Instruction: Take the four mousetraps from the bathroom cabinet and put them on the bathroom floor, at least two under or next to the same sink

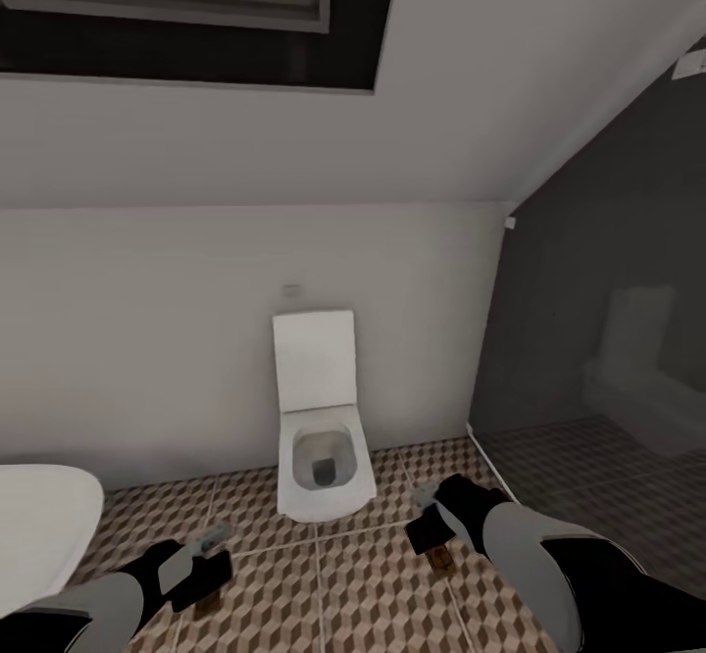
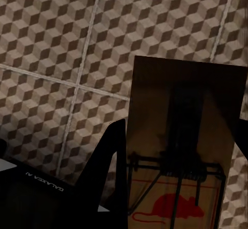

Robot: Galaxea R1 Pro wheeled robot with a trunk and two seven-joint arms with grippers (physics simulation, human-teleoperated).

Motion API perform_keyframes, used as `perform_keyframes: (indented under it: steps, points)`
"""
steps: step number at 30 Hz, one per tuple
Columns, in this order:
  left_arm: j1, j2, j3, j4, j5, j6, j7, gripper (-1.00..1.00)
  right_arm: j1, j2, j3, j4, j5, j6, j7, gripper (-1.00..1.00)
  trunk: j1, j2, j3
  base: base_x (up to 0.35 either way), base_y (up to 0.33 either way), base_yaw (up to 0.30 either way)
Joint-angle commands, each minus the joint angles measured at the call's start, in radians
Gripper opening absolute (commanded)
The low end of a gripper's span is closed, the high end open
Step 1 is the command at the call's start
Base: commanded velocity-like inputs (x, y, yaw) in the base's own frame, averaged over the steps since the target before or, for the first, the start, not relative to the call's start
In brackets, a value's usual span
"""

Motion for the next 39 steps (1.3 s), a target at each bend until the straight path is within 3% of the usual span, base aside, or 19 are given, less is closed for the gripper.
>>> perform_keyframes:
  steps: [1,9,17,22,25,28,31,35,39]
  points:
    - [0.001,0.000,-0.008,-0.001,0.004,0.004,-0.004,-1.00,-0.001,0.000,-0.001,0.001,0.008,0.001,0.005,-1.00,0.000,-0.001,-0.001,0.000,-0.267,0.000]
    - [0.006,0.000,-0.008,-0.001,0.004,0.004,-0.004,-1.00,-0.001,0.000,-0.001,0.001,0.007,0.001,0.005,-1.00,0.000,-0.001,-0.001,0.000,-0.260,0.000]
    - [0.006,0.000,-0.008,-0.002,0.001,0.006,-0.005,-1.00,-0.001,0.000,0.000,0.001,0.007,0.001,0.005,-1.00,0.000,-0.001,-0.001,0.000,-0.056,0.000]
    - [0.013,0.002,-0.011,-0.002,-0.028,-0.009,-0.005,-1.00,0.001,-0.002,0.001,0.002,0.004,-0.019,0.004,-1.00,0.000,-0.001,-0.001,0.000,-0.005,0.000]
    - [0.018,-0.005,-0.014,-0.003,-0.077,-0.062,-0.007,-1.00,0.029,-0.001,0.001,0.001,0.004,-0.067,-0.003,-1.00,0.000,-0.001,-0.001,0.000,0.000,0.000]
    - [0.020,-0.025,-0.022,-0.002,-0.206,-0.092,-0.008,-1.00,0.085,0.004,0.000,0.001,0.000,-0.118,-0.055,-1.00,0.000,-0.001,-0.001,0.000,0.000,0.000]
    - [0.021,-0.036,-0.024,-0.002,-0.293,-0.099,-0.008,-1.00,0.113,0.009,-0.003,0.002,-0.004,-0.145,-0.132,-1.00,0.000,-0.001,-0.001,0.000,0.000,0.000]
    - [0.028,-0.039,-0.024,-0.002,-0.329,-0.101,-0.009,-1.00,0.132,0.021,-0.007,0.002,-0.010,-0.161,-0.184,-1.00,0.000,-0.001,-0.001,0.000,0.000,0.000]
    - [0.052,-0.036,-0.024,-0.002,-0.339,-0.114,-0.009,-1.00,0.155,0.029,-0.014,0.002,-0.069,-0.187,-0.202,-1.00,0.000,-0.001,-0.001,0.000,0.000,0.000]
